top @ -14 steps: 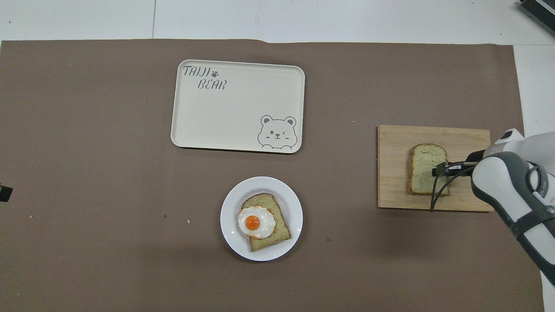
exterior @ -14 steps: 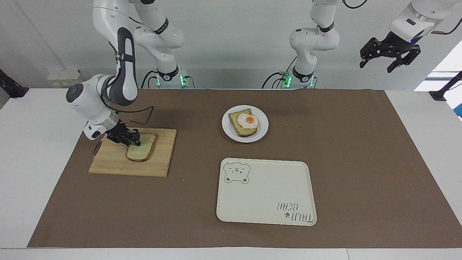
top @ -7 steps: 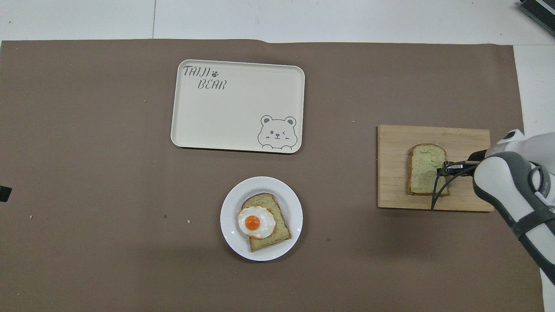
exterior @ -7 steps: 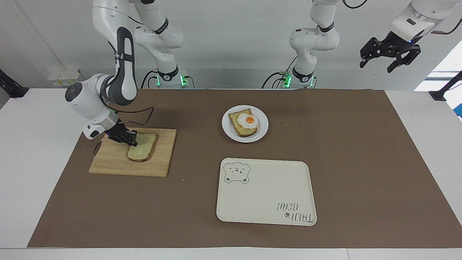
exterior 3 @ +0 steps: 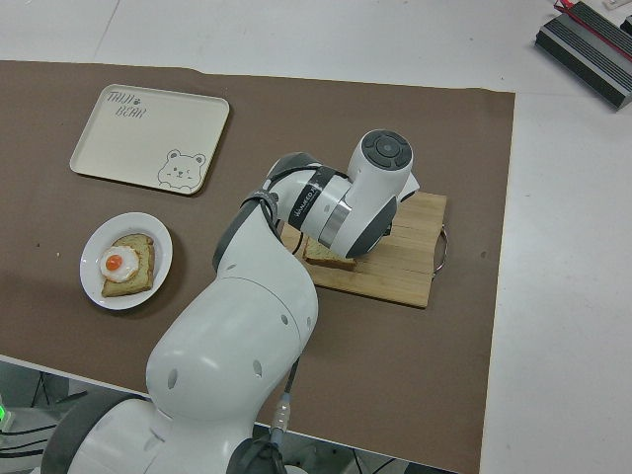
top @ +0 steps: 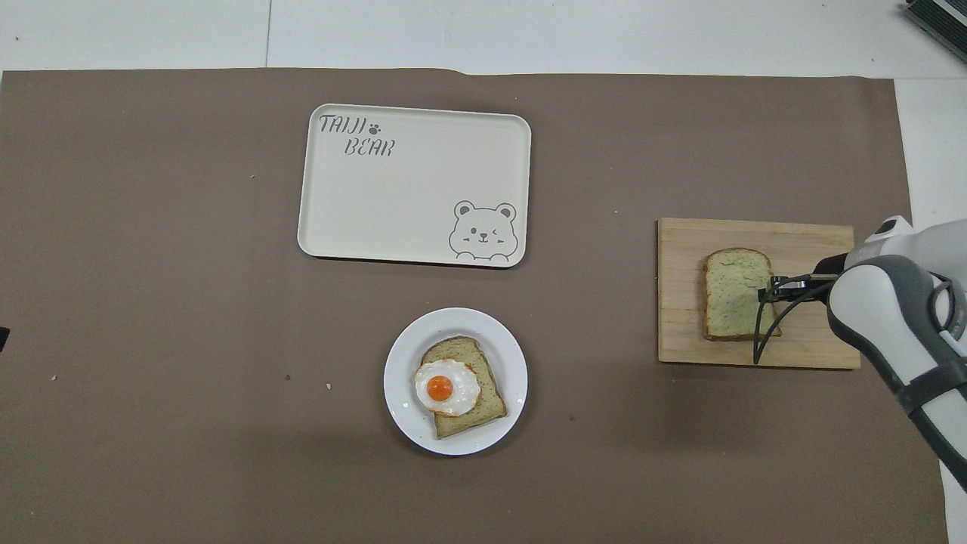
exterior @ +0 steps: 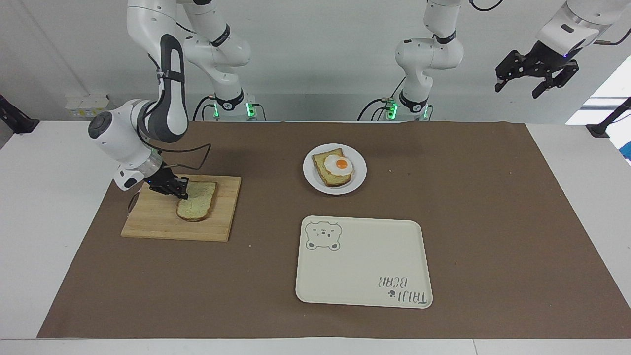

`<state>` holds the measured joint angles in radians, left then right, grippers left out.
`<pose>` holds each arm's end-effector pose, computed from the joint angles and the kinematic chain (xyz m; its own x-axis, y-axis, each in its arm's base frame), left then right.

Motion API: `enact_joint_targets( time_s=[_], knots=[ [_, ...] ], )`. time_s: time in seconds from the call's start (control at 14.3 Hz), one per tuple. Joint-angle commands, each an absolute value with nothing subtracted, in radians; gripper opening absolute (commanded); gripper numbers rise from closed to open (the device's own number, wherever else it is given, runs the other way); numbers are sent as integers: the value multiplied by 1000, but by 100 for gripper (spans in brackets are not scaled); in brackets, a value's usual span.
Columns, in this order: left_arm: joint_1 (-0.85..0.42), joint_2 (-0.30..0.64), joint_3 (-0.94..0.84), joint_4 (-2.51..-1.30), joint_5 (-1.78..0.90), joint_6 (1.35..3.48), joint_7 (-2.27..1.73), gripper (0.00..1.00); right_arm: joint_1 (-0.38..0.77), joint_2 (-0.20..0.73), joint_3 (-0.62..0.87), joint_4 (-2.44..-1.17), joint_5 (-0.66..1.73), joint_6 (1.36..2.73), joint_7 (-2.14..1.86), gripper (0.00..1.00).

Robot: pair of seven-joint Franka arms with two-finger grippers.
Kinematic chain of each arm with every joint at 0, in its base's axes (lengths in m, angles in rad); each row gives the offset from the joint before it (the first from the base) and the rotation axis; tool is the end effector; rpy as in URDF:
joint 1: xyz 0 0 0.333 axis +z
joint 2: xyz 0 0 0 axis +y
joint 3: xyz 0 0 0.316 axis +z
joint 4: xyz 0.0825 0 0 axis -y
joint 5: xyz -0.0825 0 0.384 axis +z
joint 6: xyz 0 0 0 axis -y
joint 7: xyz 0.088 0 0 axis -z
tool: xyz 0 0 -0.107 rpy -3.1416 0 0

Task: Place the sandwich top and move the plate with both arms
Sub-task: 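Lift the bread slice with the right gripper and carry it over the plate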

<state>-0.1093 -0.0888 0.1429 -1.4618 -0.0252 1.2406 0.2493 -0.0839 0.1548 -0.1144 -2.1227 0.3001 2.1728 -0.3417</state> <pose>0.4876 0.0174 0.6934 0.9672 -0.2243 -0.1194 -0.2173 -0.9737 0.0689 0.5448 -0.0972 0.3319 0.9985 -0.0344 -0.0431 -0.0436 -0.9707 -0.2363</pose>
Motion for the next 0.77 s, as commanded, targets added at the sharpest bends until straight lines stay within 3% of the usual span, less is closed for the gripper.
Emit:
enact_joint_targets(
  time_s=[0.0,0.7],
  knots=[
    [-110,-112,146,-1486,-29,1244,256,100,-87,123,-109,-2076,327,2073,-341,0],
    [-110,-110,146,-1486,-29,1244,256,100,-87,48,-107,-1960,330,1810,-370,0]
  ],
)
